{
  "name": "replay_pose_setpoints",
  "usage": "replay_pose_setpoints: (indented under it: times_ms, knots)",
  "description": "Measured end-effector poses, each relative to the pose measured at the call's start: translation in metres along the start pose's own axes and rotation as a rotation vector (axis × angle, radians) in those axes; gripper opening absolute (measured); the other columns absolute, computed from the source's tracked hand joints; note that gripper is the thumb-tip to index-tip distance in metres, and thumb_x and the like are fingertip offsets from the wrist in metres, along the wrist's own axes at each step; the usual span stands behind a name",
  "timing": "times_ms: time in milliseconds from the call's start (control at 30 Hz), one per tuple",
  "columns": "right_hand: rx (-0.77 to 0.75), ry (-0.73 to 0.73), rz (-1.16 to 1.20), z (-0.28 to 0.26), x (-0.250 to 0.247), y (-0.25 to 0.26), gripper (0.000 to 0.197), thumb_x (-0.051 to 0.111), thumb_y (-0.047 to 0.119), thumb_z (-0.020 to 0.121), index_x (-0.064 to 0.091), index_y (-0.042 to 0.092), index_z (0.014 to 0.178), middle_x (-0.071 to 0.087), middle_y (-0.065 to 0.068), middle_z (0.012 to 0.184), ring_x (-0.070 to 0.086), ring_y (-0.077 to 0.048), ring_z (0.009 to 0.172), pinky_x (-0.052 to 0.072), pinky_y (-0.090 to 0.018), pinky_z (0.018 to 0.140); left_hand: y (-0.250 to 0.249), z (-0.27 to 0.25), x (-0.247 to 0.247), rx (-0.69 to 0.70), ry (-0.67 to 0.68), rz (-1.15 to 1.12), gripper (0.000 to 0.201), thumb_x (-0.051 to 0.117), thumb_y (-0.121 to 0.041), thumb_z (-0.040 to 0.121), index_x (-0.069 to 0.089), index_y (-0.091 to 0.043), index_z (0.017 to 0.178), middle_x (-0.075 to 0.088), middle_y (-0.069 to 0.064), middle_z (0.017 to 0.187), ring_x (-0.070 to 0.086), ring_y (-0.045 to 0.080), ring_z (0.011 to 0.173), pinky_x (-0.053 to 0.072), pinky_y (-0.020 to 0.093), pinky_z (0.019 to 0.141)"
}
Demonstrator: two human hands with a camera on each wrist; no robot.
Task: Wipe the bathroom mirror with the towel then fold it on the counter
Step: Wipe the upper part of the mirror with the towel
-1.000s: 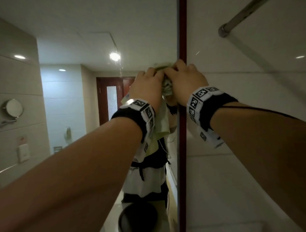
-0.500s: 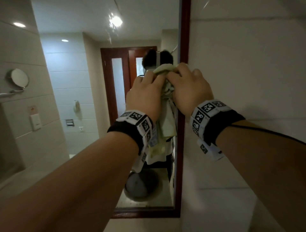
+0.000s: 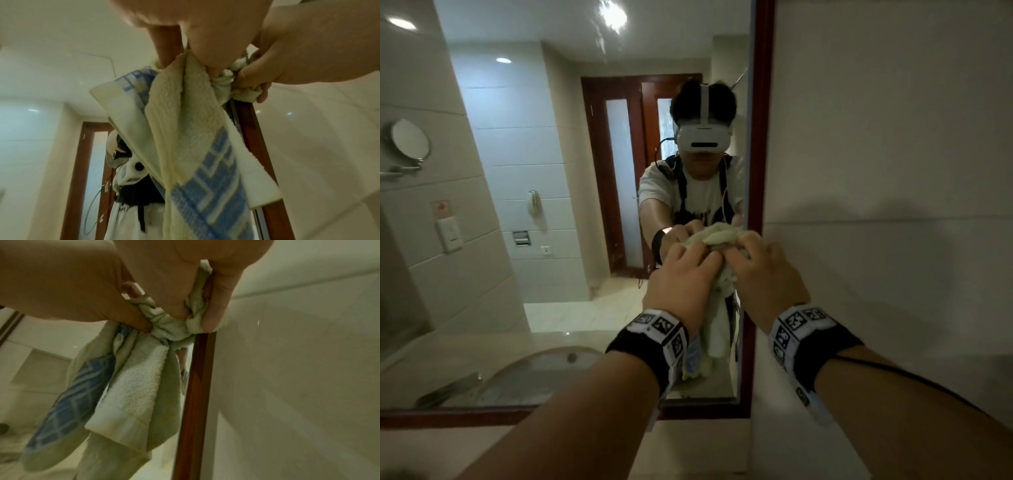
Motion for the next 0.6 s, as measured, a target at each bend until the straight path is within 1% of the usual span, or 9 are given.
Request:
replay_pose_setpoints:
  times_ms: [67, 133, 200, 233, 267, 333, 433, 500, 600]
  knots:
    - [-0.004, 0.184, -0.008, -0.018, 0.019, 0.006, 0.026, 0.059, 0.011, 0.089, 0.061, 0.021, 0.113, 0.05, -0.008, 0.123, 0.056, -0.035, 0.087, 0.056, -0.042, 0.059, -0.002, -0.016, 0.02, 0.026, 0.154, -0.008, 0.045, 0.058, -0.038, 0.092, 0.049, -0.033, 0.136, 0.045, -0.005, 0.138, 0.047, 0.025, 0.119, 0.053, 0.039, 0.083]
    - [-0.037, 0.38, 0.032, -0.027, 0.031, 0.012, 0.03, 0.049, 0.014, 0.095, 0.059, 0.02, 0.122, 0.047, -0.008, 0.127, 0.057, -0.035, 0.095, 0.056, -0.042, 0.074, -0.004, -0.026, 0.031, 0.054, 0.301, -0.044, 0.05, 0.061, -0.035, 0.092, 0.048, -0.034, 0.14, 0.043, -0.006, 0.145, 0.05, 0.026, 0.123, 0.049, 0.039, 0.091]
    - [-0.102, 0.602, 0.042, -0.024, 0.039, 0.015, 0.035, 0.047, 0.017, 0.098, 0.056, 0.021, 0.132, 0.048, -0.008, 0.125, 0.059, -0.033, 0.102, 0.053, -0.038, 0.085, -0.005, -0.03, 0.029, 0.075, 0.373, -0.048, 0.052, 0.062, -0.034, 0.092, 0.049, -0.035, 0.142, 0.044, -0.005, 0.147, 0.053, 0.026, 0.125, 0.048, 0.036, 0.093]
    - [-0.125, 0.66, 0.033, -0.016, 0.035, 0.015, 0.036, 0.049, 0.019, 0.099, 0.055, 0.023, 0.134, 0.049, -0.008, 0.122, 0.06, -0.031, 0.103, 0.053, -0.038, 0.087, -0.004, -0.027, 0.019, 0.074, 0.362, -0.054, 0.052, 0.061, -0.033, 0.092, 0.049, -0.035, 0.142, 0.046, -0.004, 0.144, 0.053, 0.026, 0.124, 0.048, 0.037, 0.093]
    - [-0.136, 0.638, 0.034, -0.002, 0.023, 0.016, 0.037, 0.051, 0.022, 0.098, 0.054, 0.027, 0.135, 0.05, -0.006, 0.119, 0.061, -0.03, 0.103, 0.053, -0.039, 0.087, -0.002, -0.022, 0.001, 0.067, 0.312, -0.065, 0.051, 0.059, -0.032, 0.092, 0.048, -0.035, 0.142, 0.048, -0.003, 0.14, 0.053, 0.026, 0.123, 0.049, 0.039, 0.092]
    - [-0.115, 0.424, 0.061, 0.038, -0.025, 0.012, 0.039, 0.053, 0.026, 0.097, 0.052, 0.037, 0.134, 0.05, -0.002, 0.116, 0.06, -0.027, 0.099, 0.054, -0.04, 0.084, 0.004, -0.001, -0.047, 0.042, 0.117, -0.094, 0.051, 0.057, -0.034, 0.092, 0.045, -0.038, 0.141, 0.049, -0.003, 0.136, 0.053, 0.025, 0.12, 0.054, 0.042, 0.088]
    - [-0.082, 0.092, 0.019, 0.086, -0.102, 0.007, 0.043, 0.054, 0.023, 0.094, 0.05, 0.033, 0.136, 0.046, -0.002, 0.126, 0.052, -0.028, 0.1, 0.049, -0.038, 0.079, 0.015, 0.041, -0.112, 0.009, -0.178, -0.074, 0.053, 0.061, -0.033, 0.09, 0.043, -0.038, 0.139, 0.05, -0.001, 0.139, 0.055, 0.029, 0.12, 0.056, 0.05, 0.089]
    - [-0.076, -0.023, -0.054, 0.101, -0.12, 0.009, 0.046, 0.058, 0.018, 0.092, 0.047, 0.028, 0.136, 0.044, -0.005, 0.128, 0.05, -0.03, 0.101, 0.048, -0.037, 0.074, 0.018, 0.063, -0.124, -0.001, -0.232, -0.038, 0.052, 0.06, -0.03, 0.091, 0.047, -0.034, 0.14, 0.052, -0.002, 0.137, 0.057, 0.03, 0.116, 0.054, 0.05, 0.09]
    - [-0.077, -0.091, -0.071, 0.092, -0.098, 0.014, 0.036, 0.055, 0.014, 0.091, 0.053, 0.017, 0.127, 0.048, -0.014, 0.128, 0.053, -0.036, 0.091, 0.054, -0.043, 0.066, 0.015, 0.068, -0.107, 0.004, -0.236, 0.035, 0.047, 0.062, -0.029, 0.092, 0.053, -0.031, 0.138, 0.055, -0.002, 0.135, 0.056, 0.032, 0.116, 0.053, 0.045, 0.083]
Point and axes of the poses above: each hand's wrist, its own z-axis towards the middle knuckle, its own x-axis out of the palm, y = z × x, the point moved 9 cm from there along z, towards the middle knuckle
